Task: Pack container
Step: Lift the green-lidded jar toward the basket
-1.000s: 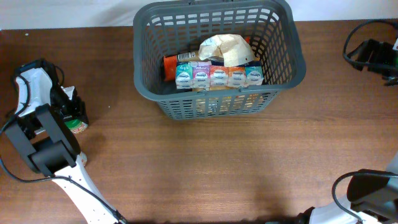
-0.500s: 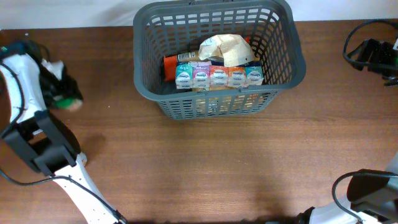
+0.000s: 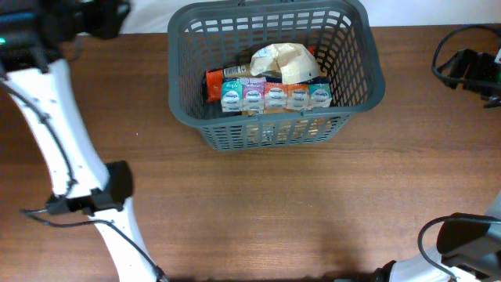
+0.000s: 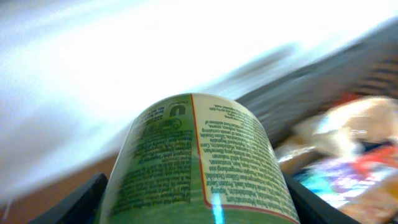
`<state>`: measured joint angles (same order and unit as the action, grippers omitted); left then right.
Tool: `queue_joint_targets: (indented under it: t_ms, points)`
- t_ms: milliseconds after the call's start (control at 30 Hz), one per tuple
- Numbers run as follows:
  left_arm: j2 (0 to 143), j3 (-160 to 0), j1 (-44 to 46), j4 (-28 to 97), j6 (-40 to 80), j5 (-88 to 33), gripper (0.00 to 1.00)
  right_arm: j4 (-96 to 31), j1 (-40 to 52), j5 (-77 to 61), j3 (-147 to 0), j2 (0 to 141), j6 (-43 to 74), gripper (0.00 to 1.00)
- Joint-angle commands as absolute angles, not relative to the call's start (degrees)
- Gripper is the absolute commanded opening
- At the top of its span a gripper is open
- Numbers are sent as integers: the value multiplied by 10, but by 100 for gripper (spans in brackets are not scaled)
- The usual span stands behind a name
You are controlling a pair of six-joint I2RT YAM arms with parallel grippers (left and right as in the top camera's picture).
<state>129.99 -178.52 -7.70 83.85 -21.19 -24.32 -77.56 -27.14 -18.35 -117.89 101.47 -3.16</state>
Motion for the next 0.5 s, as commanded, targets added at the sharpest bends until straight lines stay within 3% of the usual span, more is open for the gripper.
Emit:
queue_joint_targets:
  t_ms: [0, 167, 300, 467]
  points:
    - [1262, -1794, 17, 835, -299, -272, 2, -774, -274, -190, -1176, 1011, -29, 99]
    - [1266, -1769, 130, 861, -397, -249, 2, -774, -274, -190, -1176, 1011, -29, 99]
    - [1266, -1670, 213, 858, -447, -111, 2, -774, -274, -190, -1176, 1011, -29, 99]
    - [1266, -1508, 227, 823, -460, -35, 2, -774, -274, -190, -1176, 1011, -29, 99]
